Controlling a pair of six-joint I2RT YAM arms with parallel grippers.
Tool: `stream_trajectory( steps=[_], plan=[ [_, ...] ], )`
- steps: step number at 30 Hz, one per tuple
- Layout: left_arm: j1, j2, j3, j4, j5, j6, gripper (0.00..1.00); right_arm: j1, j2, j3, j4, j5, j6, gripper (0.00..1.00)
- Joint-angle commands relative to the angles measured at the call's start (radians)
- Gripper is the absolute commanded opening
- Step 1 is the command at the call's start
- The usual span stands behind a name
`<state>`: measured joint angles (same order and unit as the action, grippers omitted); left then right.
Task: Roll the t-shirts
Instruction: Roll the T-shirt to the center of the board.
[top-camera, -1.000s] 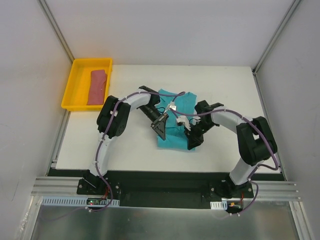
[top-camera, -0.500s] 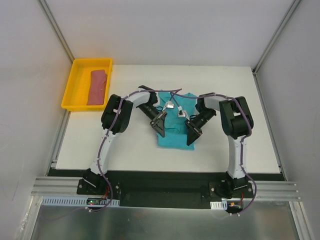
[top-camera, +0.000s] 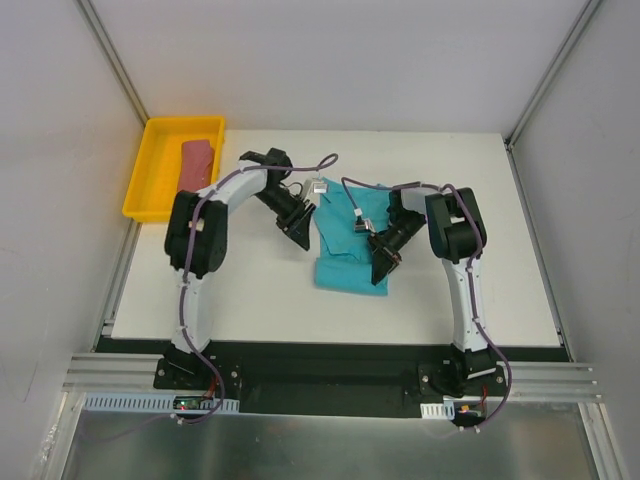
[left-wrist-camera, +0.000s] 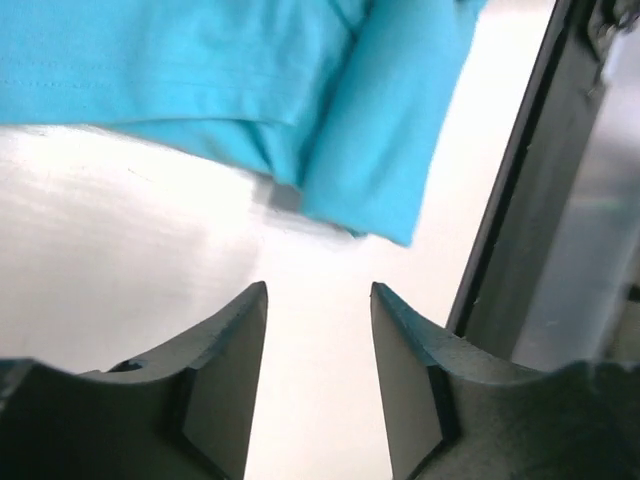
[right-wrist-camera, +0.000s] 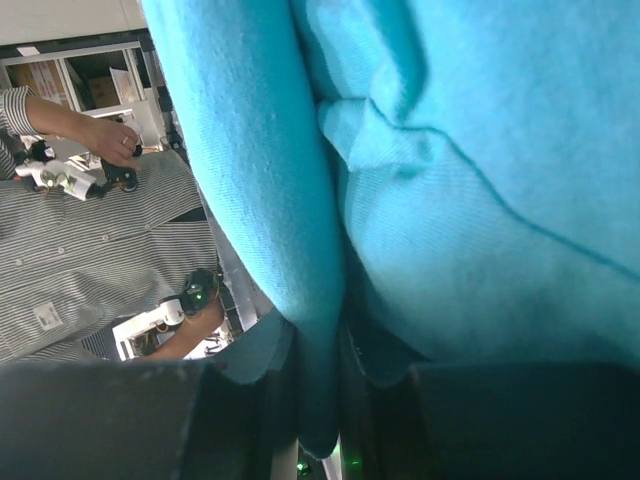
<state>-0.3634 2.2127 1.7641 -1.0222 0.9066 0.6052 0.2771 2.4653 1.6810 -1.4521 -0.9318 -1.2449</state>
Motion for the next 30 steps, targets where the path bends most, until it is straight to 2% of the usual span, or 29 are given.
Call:
stream_trajectory(
  steps=[1,2,4,8,10,18,30],
  plan=[
    [-0.083,-0.344,-0.156,0.189,-0.142,0.100,0.48,-0.009,0.038,0.043,-0.206,0.054,0.024,0.10],
    [-0.103,-0.379,-0.232,0.221,-0.162,0.147,0.52,-0.009,0.041,0.043,-0.206,0.053,0.030,0.10],
    [-0.165,-0.476,-0.314,0.305,-0.195,0.185,0.52,-0.009,0.044,0.048,-0.205,0.053,0.038,0.10],
    [-0.274,-0.556,-0.493,0.505,-0.279,0.287,0.52,-0.010,0.043,0.042,-0.206,0.050,0.035,0.10],
    [-0.308,-0.573,-0.561,0.553,-0.294,0.327,0.53,-0.010,0.041,0.043,-0.206,0.048,0.033,0.10],
    [-0.387,-0.512,-0.643,0.691,-0.357,0.375,0.53,-0.010,0.043,0.043,-0.206,0.044,0.032,0.10],
    [-0.433,-0.455,-0.704,0.700,-0.410,0.415,0.54,-0.012,0.044,0.046,-0.205,0.037,0.028,0.10]
  ],
)
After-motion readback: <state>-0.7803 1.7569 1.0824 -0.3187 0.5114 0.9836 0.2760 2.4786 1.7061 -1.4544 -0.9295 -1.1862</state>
